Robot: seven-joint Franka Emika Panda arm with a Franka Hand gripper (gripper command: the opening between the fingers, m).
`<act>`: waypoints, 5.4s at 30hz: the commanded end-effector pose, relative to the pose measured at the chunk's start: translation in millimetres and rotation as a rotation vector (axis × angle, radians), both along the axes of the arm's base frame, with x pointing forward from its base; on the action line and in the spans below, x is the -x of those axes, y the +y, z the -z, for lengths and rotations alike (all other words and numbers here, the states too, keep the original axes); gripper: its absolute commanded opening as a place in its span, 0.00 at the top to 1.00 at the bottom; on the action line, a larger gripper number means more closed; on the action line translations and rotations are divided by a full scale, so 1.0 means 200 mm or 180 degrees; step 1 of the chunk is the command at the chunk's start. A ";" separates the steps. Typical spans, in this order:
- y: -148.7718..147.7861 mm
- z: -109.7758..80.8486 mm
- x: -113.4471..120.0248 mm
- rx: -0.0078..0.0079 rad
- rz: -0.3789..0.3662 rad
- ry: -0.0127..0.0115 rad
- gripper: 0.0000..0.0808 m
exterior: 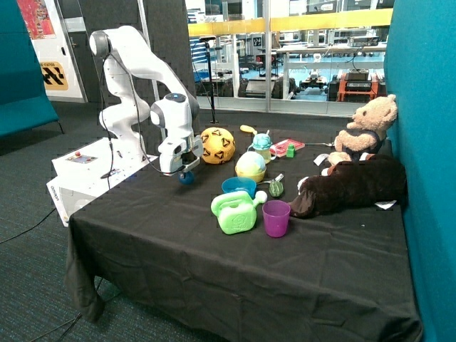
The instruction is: Sort the balls from left to right in order of size
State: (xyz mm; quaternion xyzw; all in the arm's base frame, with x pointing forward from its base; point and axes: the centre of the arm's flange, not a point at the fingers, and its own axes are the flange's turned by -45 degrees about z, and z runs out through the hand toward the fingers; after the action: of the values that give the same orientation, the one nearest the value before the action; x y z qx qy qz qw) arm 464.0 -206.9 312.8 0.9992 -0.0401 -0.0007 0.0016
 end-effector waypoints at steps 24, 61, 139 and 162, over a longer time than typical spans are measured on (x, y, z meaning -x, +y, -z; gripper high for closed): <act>-0.01 0.04 0.03 -0.00100 -0.0064 -0.00048 0.21; 0.07 -0.15 -0.01 -0.00102 -0.0249 -0.00045 0.18; 0.61 -0.45 -0.79 -0.00103 -0.0398 -0.00043 0.01; 0.68 -0.37 -0.90 -0.00103 -0.0401 -0.00043 0.00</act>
State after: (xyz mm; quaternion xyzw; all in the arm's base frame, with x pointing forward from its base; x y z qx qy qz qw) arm 635.2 -72.6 391.1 0.9997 0.0243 -0.0026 -0.0002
